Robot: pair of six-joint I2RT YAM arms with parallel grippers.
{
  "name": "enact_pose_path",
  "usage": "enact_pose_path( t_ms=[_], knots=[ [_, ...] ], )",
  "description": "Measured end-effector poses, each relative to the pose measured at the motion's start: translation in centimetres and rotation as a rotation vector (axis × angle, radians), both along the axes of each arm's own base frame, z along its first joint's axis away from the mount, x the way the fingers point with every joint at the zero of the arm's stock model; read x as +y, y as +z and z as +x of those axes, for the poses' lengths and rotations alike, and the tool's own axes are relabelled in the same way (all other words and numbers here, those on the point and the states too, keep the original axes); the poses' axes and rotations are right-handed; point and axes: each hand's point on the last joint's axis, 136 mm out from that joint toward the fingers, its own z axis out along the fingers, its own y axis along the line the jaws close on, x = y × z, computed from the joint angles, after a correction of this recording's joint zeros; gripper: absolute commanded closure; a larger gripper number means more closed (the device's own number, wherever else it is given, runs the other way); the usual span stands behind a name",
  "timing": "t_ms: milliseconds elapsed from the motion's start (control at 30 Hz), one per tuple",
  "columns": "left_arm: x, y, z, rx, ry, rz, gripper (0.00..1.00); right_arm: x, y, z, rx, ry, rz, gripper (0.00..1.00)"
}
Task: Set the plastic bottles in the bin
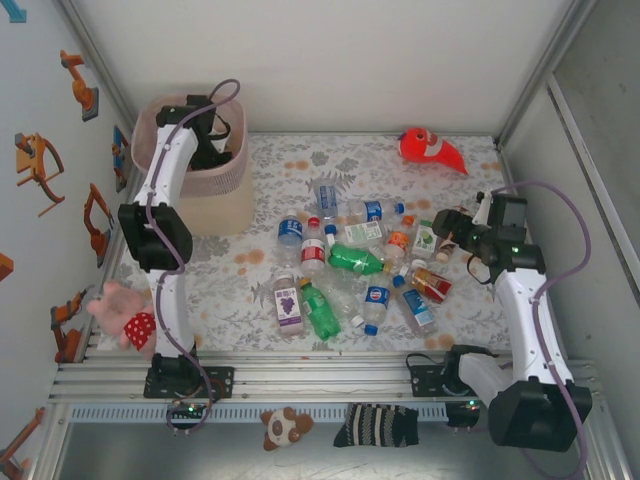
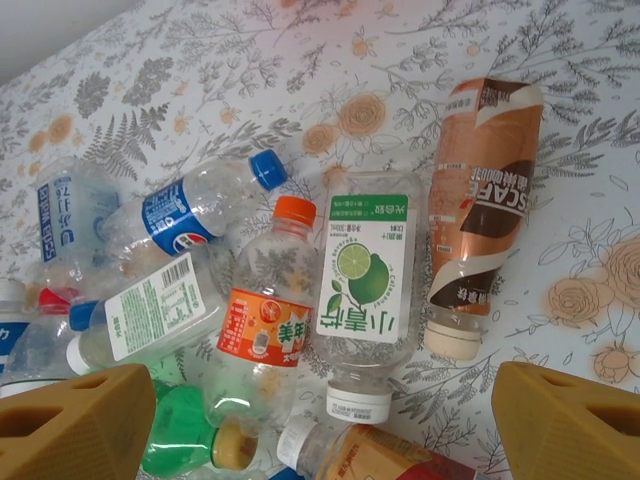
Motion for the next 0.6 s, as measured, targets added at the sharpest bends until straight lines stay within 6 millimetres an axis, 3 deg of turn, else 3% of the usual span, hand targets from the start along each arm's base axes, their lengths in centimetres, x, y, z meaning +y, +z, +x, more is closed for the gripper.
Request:
enact_pose_path(
  t_ms=[267, 600],
  knots=[
    [0.1, 5.7, -0.5, -0.137, 0.001, -0.023, 0.26, 0.0, 0.4, 0.1, -0.009, 0.0, -0.001, 0.14],
    [-0.3, 15.9, -3.7, -0.38, 0.015, -0.098, 0.27, 0.1, 0.2, -0.2, 0.01, 0.007, 0.002, 0.14]
  ],
)
